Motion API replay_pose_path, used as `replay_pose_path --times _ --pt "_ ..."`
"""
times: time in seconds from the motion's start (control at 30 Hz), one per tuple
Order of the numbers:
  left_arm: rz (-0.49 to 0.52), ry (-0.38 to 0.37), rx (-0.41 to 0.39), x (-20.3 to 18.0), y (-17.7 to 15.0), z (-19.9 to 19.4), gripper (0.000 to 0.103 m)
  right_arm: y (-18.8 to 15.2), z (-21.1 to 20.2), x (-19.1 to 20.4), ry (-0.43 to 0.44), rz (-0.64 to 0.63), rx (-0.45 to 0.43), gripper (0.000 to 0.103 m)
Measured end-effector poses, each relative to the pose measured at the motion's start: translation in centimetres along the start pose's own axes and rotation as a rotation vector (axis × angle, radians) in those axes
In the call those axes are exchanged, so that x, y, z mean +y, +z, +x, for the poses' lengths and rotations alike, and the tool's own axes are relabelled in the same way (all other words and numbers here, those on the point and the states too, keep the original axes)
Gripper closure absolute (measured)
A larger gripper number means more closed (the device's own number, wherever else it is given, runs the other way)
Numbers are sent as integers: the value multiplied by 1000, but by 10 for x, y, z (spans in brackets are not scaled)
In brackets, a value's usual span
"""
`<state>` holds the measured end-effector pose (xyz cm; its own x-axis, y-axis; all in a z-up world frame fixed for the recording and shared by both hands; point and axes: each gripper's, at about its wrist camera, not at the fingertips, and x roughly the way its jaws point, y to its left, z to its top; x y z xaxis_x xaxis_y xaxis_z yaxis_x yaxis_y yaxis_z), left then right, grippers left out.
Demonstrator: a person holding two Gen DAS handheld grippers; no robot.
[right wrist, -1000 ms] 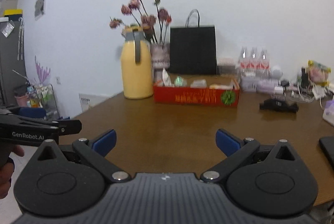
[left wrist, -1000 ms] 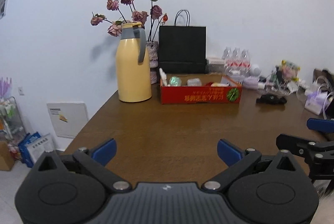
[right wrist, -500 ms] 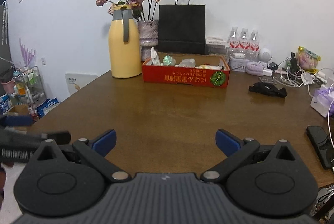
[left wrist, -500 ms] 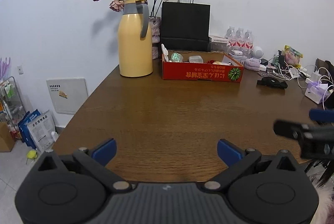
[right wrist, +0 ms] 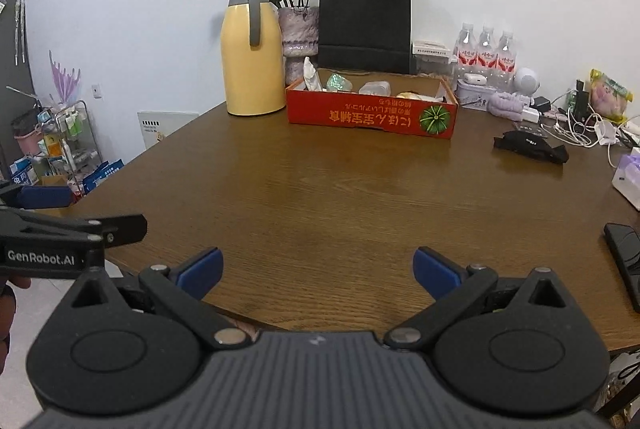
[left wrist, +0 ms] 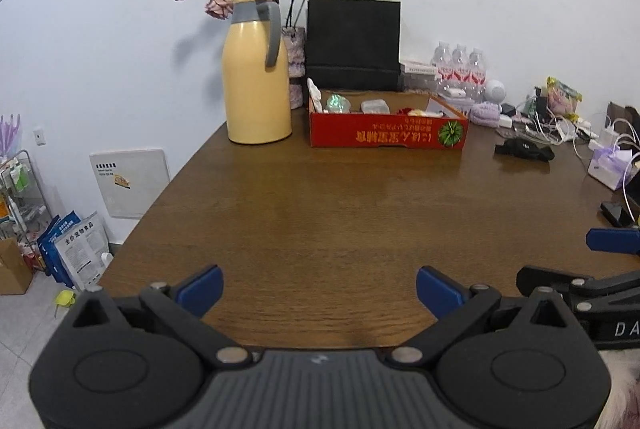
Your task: Organize objects
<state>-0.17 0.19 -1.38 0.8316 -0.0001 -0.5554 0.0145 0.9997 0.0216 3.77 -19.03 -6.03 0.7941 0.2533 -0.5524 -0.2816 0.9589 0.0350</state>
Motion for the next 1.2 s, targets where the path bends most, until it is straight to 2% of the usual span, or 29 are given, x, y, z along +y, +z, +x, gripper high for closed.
replay_pose_path --times 0.4,0.57,0.93,1.2 --pt "4 -2 -4 2 -1 0 0 0 7 -13 -50 27 29 0" --pt "1 -34 -13 4 0 -1 0 -1 7 -16 -47 23 19 0" --pt "0 6 12 3 1 2 0 1 5 -18 -58 3 11 0" --pt "-15 -13 5 4 3 -3 0 2 2 -27 -78 13 7 0"
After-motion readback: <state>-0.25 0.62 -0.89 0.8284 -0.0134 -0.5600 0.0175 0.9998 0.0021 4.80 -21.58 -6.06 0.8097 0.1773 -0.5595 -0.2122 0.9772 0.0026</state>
